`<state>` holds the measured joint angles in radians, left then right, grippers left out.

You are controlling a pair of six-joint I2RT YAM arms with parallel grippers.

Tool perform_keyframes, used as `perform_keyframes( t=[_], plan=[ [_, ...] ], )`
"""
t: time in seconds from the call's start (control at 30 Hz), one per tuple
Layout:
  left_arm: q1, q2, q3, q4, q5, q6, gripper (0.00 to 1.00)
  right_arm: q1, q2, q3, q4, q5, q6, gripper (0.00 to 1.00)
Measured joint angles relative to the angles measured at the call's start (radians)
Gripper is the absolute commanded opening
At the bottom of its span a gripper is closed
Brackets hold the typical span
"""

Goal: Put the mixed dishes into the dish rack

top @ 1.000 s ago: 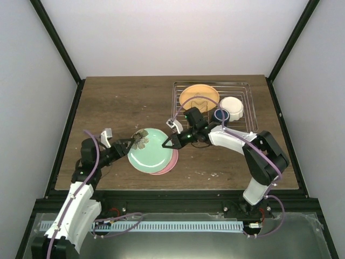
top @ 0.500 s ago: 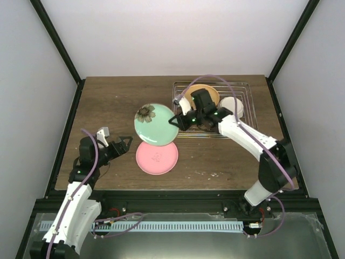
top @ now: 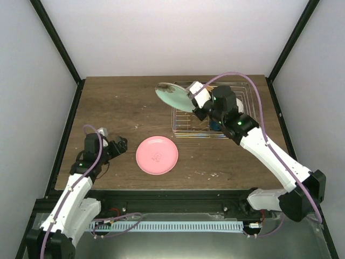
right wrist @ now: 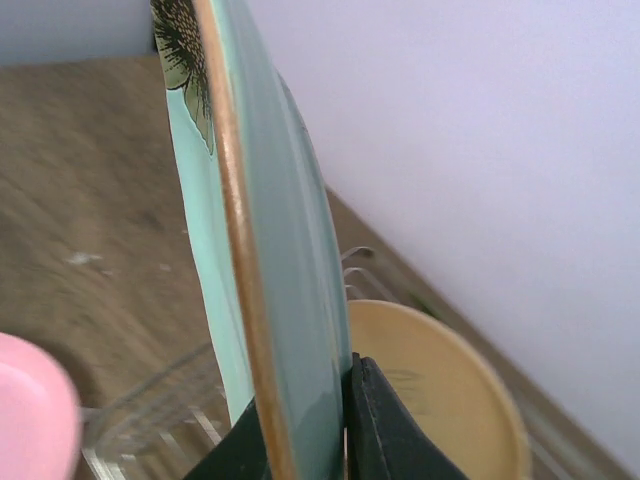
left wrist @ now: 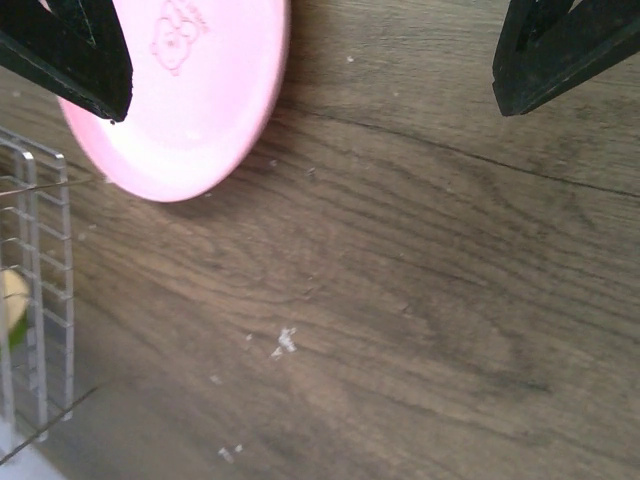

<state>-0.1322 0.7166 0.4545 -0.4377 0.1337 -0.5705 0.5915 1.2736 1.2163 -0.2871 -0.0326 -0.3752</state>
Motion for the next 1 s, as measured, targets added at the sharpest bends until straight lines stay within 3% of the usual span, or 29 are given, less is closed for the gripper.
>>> perform_keyframes(
  t=[0.27,0.6,1.0],
  plan=[
    [-0.056,0.214,0.069,0.044,-0.053,0.075,1.0,-0.001,-0.037,-0.063,0.09,0.219,-0.267,0.01],
    [-0.209,0.326,0.259,0.094,-0.229,0.235,1.0,-0.015,-0.037,-0.148,0.176,0.261,-0.522,0.01],
    [-0.217,0.492,0.331,0.16,0.034,0.393,1.0,-0.081,-0.019,-0.148,0.134,0.234,-0.69,0.01]
  ],
)
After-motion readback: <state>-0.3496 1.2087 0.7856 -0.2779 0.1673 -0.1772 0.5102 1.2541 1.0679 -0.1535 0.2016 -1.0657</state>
